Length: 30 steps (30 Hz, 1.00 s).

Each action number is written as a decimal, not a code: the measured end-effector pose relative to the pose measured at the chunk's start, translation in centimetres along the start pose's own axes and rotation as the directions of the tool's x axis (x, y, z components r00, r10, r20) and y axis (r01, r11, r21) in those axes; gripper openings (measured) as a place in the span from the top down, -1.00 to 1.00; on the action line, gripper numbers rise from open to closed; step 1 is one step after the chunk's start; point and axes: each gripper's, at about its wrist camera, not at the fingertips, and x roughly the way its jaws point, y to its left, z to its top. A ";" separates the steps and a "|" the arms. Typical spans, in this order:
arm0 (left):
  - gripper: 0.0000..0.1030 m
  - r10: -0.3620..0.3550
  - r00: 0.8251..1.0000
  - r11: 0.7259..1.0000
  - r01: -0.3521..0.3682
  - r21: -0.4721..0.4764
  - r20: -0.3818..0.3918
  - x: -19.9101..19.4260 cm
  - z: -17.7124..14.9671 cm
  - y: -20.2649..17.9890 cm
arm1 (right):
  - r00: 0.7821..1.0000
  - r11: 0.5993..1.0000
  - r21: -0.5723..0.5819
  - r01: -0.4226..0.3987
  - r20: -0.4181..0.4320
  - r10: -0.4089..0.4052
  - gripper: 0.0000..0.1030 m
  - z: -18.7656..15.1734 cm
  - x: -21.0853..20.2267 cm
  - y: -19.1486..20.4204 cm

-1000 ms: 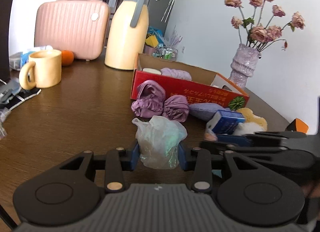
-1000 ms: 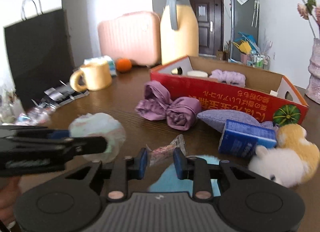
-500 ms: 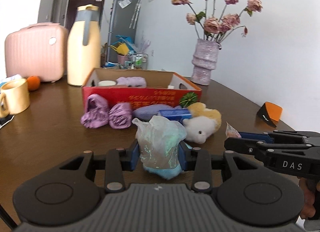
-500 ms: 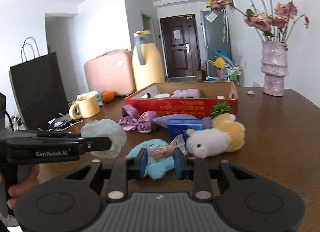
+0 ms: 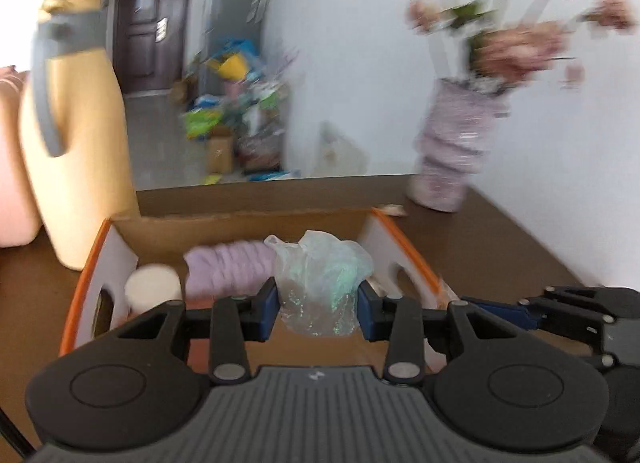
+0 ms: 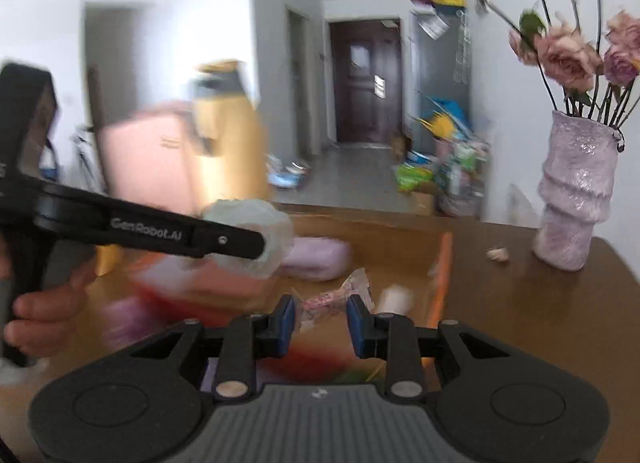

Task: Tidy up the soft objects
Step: 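Carry the plastic bag into the box with the left tool while the right drops the wrapper in, then withdraw both open tools from the box back over the table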

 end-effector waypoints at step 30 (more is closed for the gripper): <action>-0.53 0.092 0.994 0.996 -0.091 -0.011 0.059 -4.4 3.3 3.1 | 0.971 0.975 -0.060 0.213 -0.094 -0.218 -0.11 8.4 6.4 -5.6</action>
